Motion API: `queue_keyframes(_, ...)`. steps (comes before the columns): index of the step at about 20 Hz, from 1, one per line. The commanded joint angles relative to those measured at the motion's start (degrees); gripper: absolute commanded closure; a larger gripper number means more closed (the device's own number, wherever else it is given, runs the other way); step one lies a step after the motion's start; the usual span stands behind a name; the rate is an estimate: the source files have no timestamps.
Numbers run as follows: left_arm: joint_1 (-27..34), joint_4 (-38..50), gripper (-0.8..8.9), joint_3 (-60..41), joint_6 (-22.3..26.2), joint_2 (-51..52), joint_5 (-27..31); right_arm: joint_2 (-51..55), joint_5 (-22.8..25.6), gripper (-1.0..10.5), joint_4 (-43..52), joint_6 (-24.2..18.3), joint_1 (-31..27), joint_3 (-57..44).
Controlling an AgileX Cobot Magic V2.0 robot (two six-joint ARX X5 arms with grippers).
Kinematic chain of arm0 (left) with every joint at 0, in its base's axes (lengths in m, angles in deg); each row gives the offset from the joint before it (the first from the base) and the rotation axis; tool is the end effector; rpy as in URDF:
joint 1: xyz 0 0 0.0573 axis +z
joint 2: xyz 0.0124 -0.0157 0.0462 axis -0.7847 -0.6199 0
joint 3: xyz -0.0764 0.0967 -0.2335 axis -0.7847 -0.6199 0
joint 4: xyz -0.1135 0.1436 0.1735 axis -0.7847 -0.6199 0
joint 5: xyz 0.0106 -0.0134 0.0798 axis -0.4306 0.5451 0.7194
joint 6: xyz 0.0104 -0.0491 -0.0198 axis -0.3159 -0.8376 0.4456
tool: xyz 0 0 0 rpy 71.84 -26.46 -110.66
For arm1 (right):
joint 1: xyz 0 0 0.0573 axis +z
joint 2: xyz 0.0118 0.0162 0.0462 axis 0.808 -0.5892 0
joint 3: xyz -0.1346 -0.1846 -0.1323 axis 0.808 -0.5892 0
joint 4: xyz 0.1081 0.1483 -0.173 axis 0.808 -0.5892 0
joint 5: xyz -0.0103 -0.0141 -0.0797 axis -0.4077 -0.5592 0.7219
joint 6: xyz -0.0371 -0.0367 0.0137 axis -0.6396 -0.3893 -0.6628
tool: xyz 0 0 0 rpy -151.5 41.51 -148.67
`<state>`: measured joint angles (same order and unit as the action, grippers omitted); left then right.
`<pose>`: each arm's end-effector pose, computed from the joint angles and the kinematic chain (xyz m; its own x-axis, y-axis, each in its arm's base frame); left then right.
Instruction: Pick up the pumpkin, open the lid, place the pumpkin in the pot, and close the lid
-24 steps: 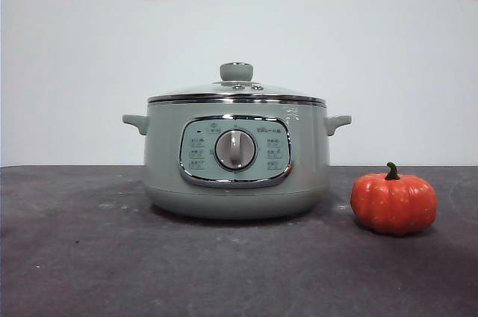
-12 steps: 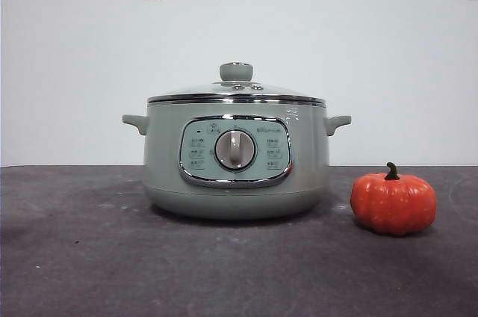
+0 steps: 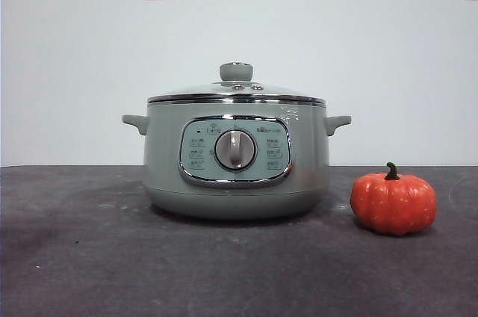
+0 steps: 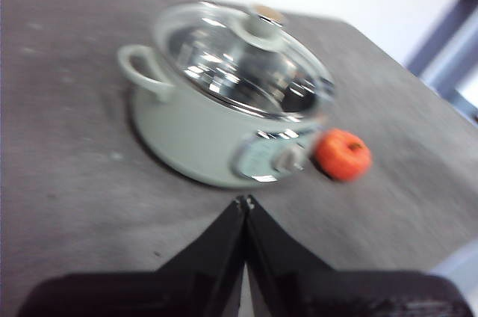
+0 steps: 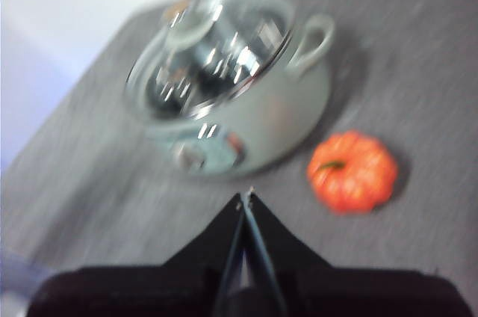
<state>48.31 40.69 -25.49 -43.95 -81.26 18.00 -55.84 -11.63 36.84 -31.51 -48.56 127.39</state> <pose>0.0739 -0.0199 0.2805 0.7524 -0.5768 -0.3182 0.4791 0.8107 -0.3365 0.0852 0.0218 0.2940 0.7309 0.5449 -0.4109 -0.3884 0.8272 0.4061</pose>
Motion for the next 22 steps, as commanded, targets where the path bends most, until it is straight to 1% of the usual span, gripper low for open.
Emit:
queue_keyframes(1,0.1,-2.9,8.21,3.1,6.2,-2.4,-3.1,-4.3,-2.6,9.6,-7.6,-8.8,0.1,6.2)
queue_keyframes(3,0.1,-5.7,8.21,5.8,8.4,-4.2,-4.5,-7.3,-3.6,9.6,-12.7,-11.8,0.1,10.4)
queue_keyframes(7,0.1,-11.1,8.21,10.3,11.8,-6.8,-7.2,-11.0,-3.5,9.6,-19.9,-16.4,0.6,16.5)
queue_keyframes(9,0.0,-13.5,8.21,12.4,13.0,-7.7,-7.3,-12.0,-3.2,9.6,-22.3,-17.9,0.9,18.5)
queue_keyframes(14,0.0,-14.7,8.15,14.6,13.4,-8.0,-7.1,-12.4,-3.1,9.6,-23.0,-18.3,1.2,19.3)
queue_keyframes(15,0.0,-14.7,8.12,14.6,13.4,-8.0,-7.1,-12.4,-3.2,9.4,-22.9,-18.3,1.2,19.3)
queue_keyframes(16,0.0,-14.8,7.75,14.6,13.3,-8.0,-7.1,-12.4,-3.2,9.4,-22.9,-18.3,1.2,19.3)
queue_keyframes(17,0.0,-14.8,6.19,14.6,13.2,-8.0,-7.1,-12.4,-3.2,9.0,-22.8,-18.3,1.2,19.3)
queue_keyframes(18,0.0,-14.7,3.68,14.6,13.1,-8.0,-7.0,-12.4,-3.1,7.6,-22.7,-18.3,1.2,19.3)
queue_keyframes(19,0.0,-14.7,1.36,14.6,13.2,-8.0,-7.0,-12.4,-3.1,5.5,-22.6,-18.1,1.2,19.3)
queue_keyframes(20,0.0,-14.7,0.28,14.6,13.2,-8.0,-7.0,-12.4,-3.1,3.4,-22.5,-17.6,1.2,19.3)
queue_keyframes(21,0.0,-14.7,0.28,14.6,13.1,-8.0,-7.0,-12.5,-3.1,2.3,-22.5,-17.1,1.2,19.3)
queue_keyframes(22,0.0,-14.7,0.28,14.6,13.2,-8.0,-7.0,-12.5,-3.2,2.2,-22.5,-17.0,1.2,19.3)
